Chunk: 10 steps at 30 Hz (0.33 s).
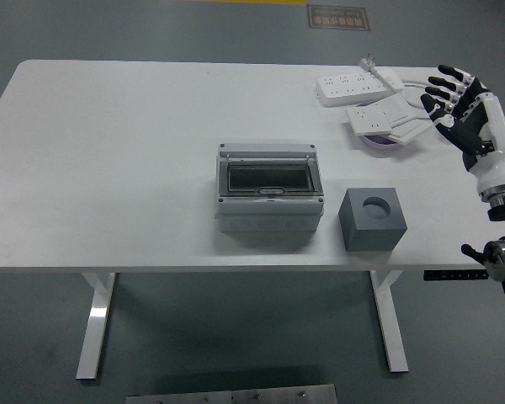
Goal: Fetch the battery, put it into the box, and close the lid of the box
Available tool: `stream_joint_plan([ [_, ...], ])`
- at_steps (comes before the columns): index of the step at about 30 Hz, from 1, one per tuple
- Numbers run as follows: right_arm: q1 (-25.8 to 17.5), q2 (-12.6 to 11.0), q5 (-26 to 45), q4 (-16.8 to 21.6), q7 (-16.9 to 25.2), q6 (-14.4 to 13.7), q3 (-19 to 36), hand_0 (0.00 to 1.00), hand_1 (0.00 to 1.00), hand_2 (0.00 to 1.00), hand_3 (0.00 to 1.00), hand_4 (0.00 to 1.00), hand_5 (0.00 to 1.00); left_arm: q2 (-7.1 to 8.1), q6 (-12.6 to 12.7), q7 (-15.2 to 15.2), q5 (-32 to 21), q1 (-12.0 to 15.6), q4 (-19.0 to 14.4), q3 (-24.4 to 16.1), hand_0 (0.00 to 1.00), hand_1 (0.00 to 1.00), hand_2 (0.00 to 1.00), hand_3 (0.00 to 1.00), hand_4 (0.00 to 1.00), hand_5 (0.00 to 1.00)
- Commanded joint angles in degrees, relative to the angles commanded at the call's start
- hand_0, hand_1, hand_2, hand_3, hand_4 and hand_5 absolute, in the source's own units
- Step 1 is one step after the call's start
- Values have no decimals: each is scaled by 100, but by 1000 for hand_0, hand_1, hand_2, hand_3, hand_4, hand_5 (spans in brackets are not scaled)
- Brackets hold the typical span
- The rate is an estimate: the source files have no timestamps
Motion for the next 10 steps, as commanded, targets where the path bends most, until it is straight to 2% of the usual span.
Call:
stream_joint_plan([
  [10, -26, 24, 16, 26, -31, 6, 44, 710, 724, 735, 781, 835, 284, -11, 110, -217, -373, 80, 30, 353, 616, 691, 615, 594, 640, 64],
])
